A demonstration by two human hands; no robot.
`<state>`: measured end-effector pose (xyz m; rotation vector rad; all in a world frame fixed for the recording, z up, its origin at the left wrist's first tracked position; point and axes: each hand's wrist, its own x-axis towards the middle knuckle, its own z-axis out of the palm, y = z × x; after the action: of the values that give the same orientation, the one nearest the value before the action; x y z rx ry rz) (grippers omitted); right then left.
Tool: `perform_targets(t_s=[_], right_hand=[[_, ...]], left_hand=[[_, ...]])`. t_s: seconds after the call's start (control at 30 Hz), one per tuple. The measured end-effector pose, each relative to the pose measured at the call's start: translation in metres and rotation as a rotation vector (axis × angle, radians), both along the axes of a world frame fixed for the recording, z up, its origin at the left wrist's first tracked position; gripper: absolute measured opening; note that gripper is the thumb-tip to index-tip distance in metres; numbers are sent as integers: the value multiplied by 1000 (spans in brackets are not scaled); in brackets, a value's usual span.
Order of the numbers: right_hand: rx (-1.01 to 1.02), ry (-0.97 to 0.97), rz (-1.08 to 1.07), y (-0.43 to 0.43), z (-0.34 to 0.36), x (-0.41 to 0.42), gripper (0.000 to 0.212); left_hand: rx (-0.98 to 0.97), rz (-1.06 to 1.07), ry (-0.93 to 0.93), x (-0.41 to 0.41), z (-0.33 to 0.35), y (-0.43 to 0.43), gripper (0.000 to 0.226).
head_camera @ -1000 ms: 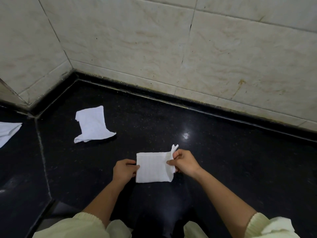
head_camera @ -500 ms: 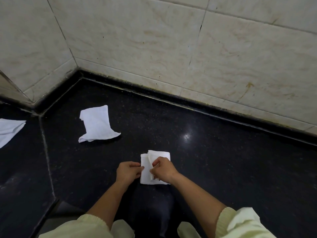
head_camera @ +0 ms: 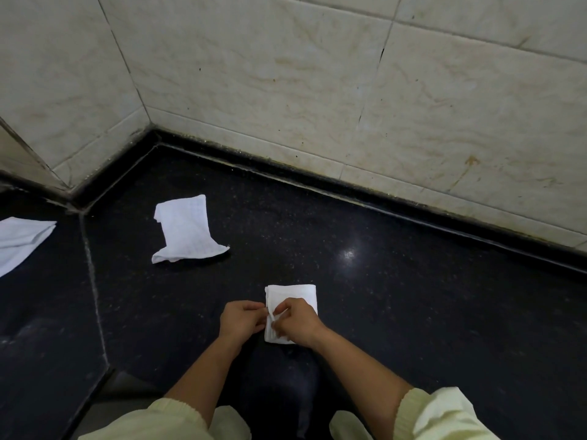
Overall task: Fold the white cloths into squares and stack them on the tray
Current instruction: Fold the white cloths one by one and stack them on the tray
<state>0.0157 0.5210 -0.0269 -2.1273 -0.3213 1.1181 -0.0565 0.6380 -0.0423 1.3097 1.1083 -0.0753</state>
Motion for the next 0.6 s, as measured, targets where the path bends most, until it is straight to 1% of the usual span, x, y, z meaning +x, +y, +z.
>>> perform_targets(t_s=[0.2,0.27,0.37,0.47,0.6], right_hand=[[44,34,-30,-10,8,10,20],[56,14,-92,-21,15,21,17],[66,-18,-235,-43,19,36,11],[47,-45,-362,-60,15,41,9],[31,-6,-379,-67,6,30,11]], left_hand=[[-75,-10,40,3,8,7,7],[-92,-5,60,4,12,10,7],[-95,-8,91,4,15,12,14],[-89,-36,103,4,17,10,21],[-51,-90,115,5,19,-2,22]])
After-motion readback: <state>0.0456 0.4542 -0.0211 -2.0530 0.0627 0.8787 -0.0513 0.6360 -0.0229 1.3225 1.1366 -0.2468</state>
